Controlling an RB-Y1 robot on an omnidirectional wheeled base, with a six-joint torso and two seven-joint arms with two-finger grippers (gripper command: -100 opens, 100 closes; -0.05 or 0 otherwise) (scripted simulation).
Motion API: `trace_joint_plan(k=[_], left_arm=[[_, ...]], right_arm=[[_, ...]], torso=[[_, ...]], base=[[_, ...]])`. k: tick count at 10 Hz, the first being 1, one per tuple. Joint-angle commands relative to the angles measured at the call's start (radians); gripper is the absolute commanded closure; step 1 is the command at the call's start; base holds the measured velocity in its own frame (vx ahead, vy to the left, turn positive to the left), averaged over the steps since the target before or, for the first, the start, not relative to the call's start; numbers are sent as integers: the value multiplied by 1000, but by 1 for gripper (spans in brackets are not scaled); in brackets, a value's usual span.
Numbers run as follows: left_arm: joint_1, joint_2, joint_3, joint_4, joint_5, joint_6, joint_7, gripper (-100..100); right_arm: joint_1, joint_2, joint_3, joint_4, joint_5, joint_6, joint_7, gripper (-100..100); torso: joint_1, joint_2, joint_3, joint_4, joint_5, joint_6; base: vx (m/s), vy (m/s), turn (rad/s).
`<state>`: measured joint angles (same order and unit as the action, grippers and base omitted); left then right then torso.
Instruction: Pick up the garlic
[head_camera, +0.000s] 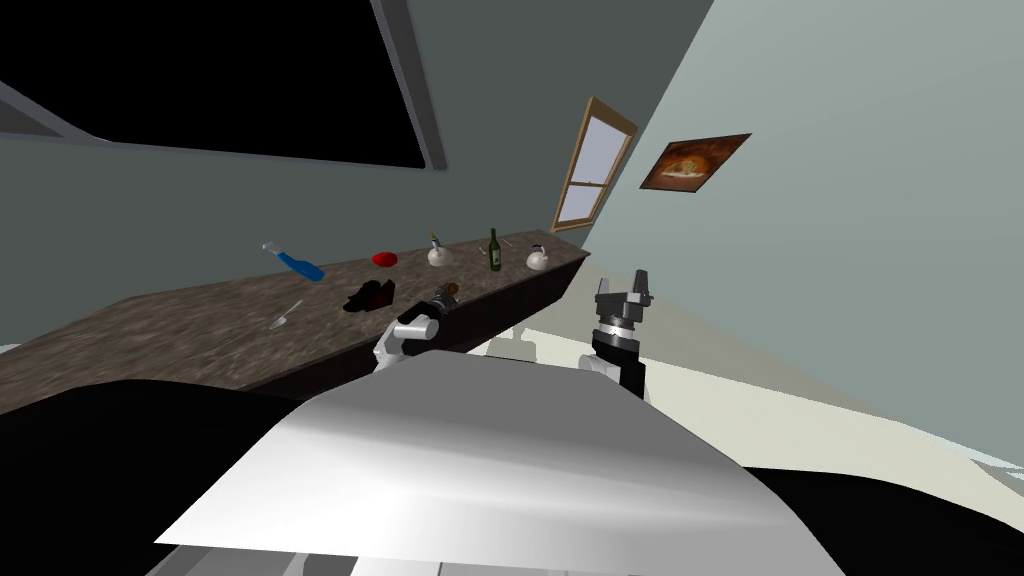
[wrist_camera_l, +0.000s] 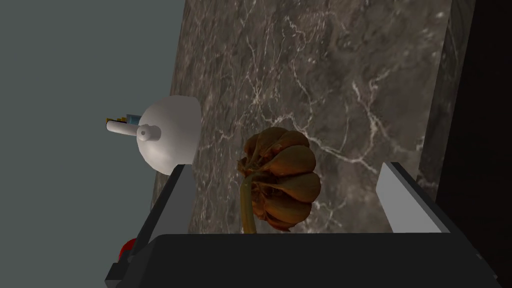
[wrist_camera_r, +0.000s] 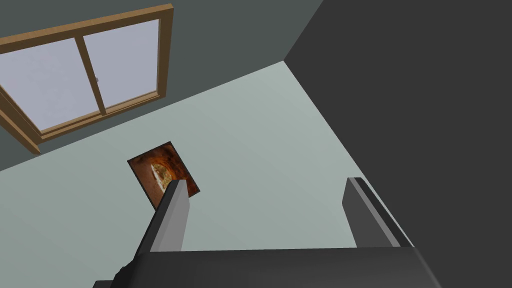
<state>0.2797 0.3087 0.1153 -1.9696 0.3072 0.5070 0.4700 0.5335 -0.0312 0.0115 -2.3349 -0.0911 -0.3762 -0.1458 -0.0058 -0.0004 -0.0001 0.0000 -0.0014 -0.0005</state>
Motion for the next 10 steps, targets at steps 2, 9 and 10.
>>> trace_joint_plan(k=[2, 9, 10], left_arm=[[-9, 22, 30, -17, 34, 59, 32, -100], [-21, 100, 121, -78, 147, 236, 135, -100], [-21, 100, 121, -78, 147, 245, 135, -100]], right_arm=[[0, 0, 0, 0, 0, 0, 0, 0], [0, 0, 0, 0, 0, 0, 0, 0], [0, 0, 0, 0, 0, 0, 0, 0]], torso=[[-1, 1, 0, 0, 0, 0], [2, 0, 0, 0, 0, 0], [2, 0, 0, 0, 0, 0]], base=[[-10, -110, -33], [13, -88, -31], [16, -60, -15]])
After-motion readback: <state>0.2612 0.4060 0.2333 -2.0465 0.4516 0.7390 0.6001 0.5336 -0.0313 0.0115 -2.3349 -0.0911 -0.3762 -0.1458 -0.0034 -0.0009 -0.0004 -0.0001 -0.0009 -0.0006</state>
